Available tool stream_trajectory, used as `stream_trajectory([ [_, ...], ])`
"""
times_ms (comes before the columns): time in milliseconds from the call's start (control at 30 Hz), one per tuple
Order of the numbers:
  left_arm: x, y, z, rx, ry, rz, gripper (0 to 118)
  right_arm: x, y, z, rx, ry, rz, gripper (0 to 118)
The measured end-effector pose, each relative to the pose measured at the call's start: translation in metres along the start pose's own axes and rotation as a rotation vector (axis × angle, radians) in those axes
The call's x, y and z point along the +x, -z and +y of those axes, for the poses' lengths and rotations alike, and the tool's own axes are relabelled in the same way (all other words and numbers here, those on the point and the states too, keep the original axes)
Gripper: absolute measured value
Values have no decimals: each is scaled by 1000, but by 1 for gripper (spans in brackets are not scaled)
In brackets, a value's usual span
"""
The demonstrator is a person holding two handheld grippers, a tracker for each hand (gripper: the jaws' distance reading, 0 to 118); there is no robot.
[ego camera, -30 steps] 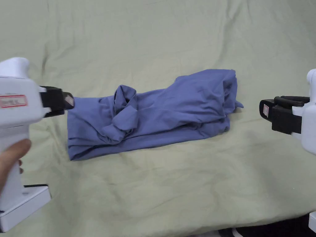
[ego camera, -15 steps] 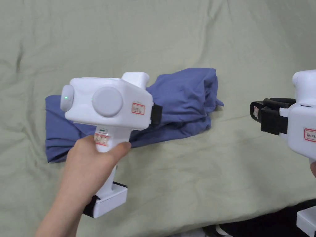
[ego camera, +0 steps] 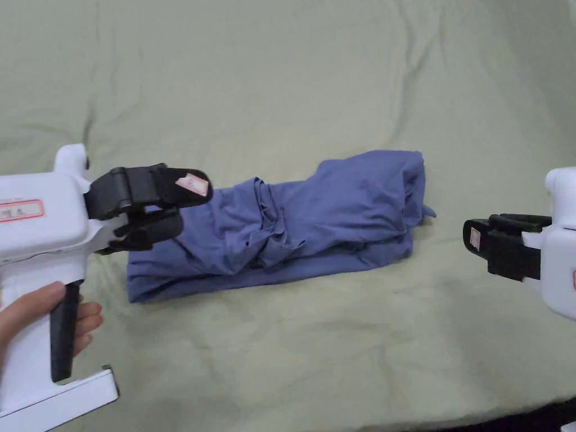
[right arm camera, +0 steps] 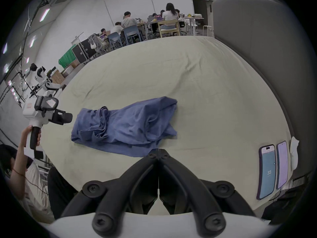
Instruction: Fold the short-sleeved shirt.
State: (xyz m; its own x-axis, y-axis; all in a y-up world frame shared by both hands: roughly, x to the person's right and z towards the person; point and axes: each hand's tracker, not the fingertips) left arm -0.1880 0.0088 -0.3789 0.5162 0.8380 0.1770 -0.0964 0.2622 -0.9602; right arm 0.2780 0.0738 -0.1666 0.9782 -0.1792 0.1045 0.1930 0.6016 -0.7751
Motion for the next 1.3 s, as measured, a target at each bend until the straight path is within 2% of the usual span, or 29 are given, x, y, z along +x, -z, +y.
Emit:
stream_trajectory([
  [100,-48,-32,3,85,-83,163,102,-10,6,-3,-25,-19,6,3],
  [233,-76,-11,3,77,-103,205,102,-21,15,-4,-50,-25,32,3],
  [300,-77,19,-1,-7,-73,217,102,-26,17,-3,-60,-34,34,3],
  [367,-61,36,-6,-39,51,250,97,-29,16,-2,-62,-43,30,3],
  [400,-50,35,-7,-34,150,268,46,-30,15,-1,-64,-49,24,3],
  [433,-42,36,-6,-46,201,265,11,-30,15,-1,-62,-56,17,3],
  [467,-42,36,-4,-58,203,306,11,-29,14,0,-62,-58,12,3],
  [533,-42,33,-3,-81,134,275,11,-27,15,2,-64,-60,8,3],
  [633,-41,18,2,-45,161,299,11,-25,15,2,-63,-62,-4,3],
  [767,-37,-23,5,2,117,286,11,-18,12,4,-53,-55,3,3],
  [900,-20,-73,10,24,198,645,11,-11,12,4,-48,-60,3,3],
  [1000,8,-90,9,66,267,820,11,-5,12,5,-38,-49,5,3],
  [1167,61,-49,1,16,409,919,11,6,12,5,-18,-20,7,3],
  [1300,95,31,-8,-137,614,992,11,17,8,3,-4,7,8,3],
])
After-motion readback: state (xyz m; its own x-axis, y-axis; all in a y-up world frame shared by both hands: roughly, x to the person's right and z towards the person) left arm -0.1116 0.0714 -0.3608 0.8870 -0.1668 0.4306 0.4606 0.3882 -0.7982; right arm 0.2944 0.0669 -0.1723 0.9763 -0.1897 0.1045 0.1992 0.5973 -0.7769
